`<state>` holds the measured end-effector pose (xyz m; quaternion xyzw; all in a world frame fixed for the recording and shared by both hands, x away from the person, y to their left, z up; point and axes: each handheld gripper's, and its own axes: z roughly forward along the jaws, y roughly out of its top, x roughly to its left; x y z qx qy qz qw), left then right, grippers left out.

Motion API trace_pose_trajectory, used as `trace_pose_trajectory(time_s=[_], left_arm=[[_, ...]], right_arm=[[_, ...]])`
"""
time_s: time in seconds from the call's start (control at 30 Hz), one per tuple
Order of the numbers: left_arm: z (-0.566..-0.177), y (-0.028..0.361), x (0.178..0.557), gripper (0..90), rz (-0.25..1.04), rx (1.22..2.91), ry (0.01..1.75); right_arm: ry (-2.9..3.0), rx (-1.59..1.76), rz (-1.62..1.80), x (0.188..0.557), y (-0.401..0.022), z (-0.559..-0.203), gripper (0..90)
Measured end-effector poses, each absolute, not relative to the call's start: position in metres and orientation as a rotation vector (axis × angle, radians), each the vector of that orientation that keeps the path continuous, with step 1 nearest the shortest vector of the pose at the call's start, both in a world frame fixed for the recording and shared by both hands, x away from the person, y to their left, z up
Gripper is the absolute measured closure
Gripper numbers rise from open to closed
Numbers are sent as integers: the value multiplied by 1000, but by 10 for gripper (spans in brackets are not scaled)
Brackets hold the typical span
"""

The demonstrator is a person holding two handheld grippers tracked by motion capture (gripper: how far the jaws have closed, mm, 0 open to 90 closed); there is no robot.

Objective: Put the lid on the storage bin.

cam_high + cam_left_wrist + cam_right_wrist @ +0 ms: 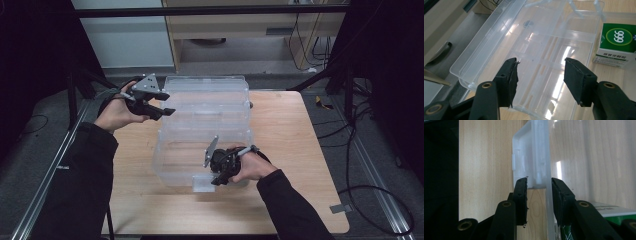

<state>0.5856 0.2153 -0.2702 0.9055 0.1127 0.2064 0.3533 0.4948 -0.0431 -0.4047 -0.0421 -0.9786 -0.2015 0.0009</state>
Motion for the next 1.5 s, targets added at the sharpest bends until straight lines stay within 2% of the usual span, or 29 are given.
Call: trace_pose_trajectory(time_s=[0.73, 1.27, 1.5], left_arm=[[-284, 192, 612, 484, 533, 2506, 144], [-297, 172, 623, 584, 554, 2586, 51], [-302, 164, 627, 675, 560, 2628, 33]], right_arm=[[-3076, -132, -636, 494, -43, -405, 675], [-3080, -132, -630, 493, -43, -405, 676], [-3080, -132, -626, 494, -42, -404, 676]])
